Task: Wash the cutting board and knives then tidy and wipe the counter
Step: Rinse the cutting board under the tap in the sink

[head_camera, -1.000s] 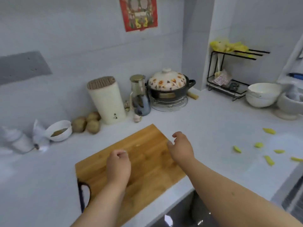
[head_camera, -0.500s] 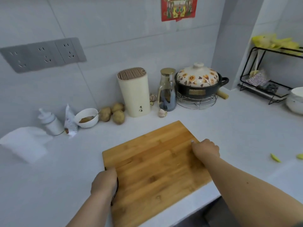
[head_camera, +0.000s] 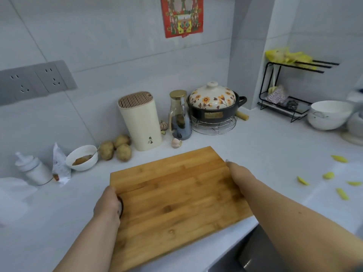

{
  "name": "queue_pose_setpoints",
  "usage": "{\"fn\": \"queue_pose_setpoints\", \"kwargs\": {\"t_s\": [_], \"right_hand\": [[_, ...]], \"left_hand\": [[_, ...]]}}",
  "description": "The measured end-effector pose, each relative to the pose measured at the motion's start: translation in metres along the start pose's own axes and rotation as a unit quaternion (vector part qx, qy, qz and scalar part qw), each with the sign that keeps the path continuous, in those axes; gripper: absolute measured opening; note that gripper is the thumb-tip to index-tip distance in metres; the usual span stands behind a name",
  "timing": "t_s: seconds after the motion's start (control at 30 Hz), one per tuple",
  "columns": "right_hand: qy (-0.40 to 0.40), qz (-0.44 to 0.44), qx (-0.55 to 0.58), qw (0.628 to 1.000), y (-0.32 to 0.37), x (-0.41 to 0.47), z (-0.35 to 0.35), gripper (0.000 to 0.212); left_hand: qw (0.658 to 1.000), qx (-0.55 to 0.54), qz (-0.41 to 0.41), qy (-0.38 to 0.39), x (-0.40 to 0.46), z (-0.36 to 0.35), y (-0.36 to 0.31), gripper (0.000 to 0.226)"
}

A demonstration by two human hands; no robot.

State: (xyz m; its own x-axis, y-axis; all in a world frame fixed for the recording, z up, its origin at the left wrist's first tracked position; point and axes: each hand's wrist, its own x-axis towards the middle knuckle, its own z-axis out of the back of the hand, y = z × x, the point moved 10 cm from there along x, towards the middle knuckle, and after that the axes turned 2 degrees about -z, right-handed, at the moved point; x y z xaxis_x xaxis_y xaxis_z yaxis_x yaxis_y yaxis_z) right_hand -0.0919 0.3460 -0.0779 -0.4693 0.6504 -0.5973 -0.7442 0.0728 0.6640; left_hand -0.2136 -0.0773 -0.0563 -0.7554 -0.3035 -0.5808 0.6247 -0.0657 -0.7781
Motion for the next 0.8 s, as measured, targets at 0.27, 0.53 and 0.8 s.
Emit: {"fn": "queue_pose_setpoints", "kwargs": {"t_s": [0.27,0.53,0.8], "right_hand": [[-0.154,-0.012,0.132,0.979,-0.044,-0.025,0.135,0.076],[-0.338,-0.101,0.234,0.906,-0.192,-0.101,0.312,0.071],[-0.436,-0.202,0.34,0.809,-0.372,-0.186,0.438,0.078]], "left_hand": [[0.989,-0.018,-0.13,0.076,-0.077,-0.103,-0.063,0.049],[0.946,0.045,-0.137,0.289,-0.209,-0.287,-0.034,0.02],[0.855,0.165,-0.137,0.471,-0.399,-0.419,0.064,0.024]]}}
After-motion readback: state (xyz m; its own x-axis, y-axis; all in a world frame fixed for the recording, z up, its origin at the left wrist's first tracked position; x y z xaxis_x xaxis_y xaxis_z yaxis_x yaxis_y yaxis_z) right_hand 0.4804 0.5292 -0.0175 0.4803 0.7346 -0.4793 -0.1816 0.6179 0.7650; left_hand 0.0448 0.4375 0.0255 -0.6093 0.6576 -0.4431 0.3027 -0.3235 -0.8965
